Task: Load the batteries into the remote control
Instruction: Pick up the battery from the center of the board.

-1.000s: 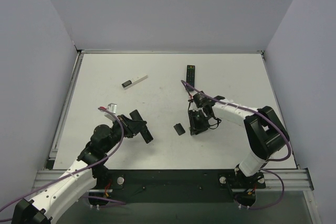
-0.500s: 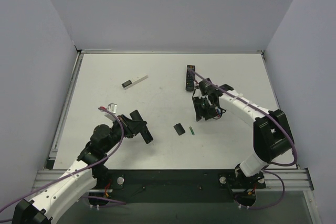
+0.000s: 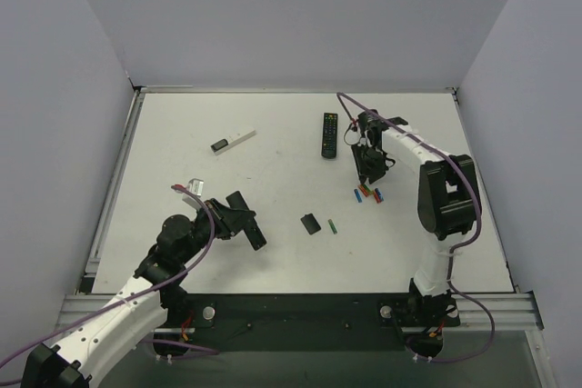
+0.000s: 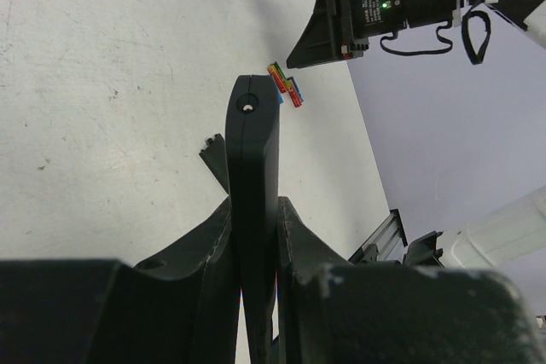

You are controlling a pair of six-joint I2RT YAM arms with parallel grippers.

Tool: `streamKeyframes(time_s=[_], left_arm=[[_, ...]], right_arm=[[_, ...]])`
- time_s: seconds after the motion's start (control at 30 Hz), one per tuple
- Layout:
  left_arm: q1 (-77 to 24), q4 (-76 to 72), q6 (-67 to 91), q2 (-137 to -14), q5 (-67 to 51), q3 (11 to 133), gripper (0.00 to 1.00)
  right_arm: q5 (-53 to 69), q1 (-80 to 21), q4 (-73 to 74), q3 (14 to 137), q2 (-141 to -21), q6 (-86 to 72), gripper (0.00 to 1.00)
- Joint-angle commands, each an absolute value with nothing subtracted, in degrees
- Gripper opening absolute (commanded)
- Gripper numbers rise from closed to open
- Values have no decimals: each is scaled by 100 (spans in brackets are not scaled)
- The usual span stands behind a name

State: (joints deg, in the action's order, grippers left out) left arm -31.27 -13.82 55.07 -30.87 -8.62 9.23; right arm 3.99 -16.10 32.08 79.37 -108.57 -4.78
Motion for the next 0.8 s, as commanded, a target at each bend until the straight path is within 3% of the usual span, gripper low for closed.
streamKeyframes(time_s=[0.0, 0.77], left_arm=[[-3067, -1784, 5546, -3129, -1028, 1002, 0], [-3015, -1837, 5607, -3164, -1134, 1002, 0]], right_arm=[[325, -1564, 3753, 8235, -11065, -115, 23], [228, -1564, 3771, 8569, -11856, -44, 16]])
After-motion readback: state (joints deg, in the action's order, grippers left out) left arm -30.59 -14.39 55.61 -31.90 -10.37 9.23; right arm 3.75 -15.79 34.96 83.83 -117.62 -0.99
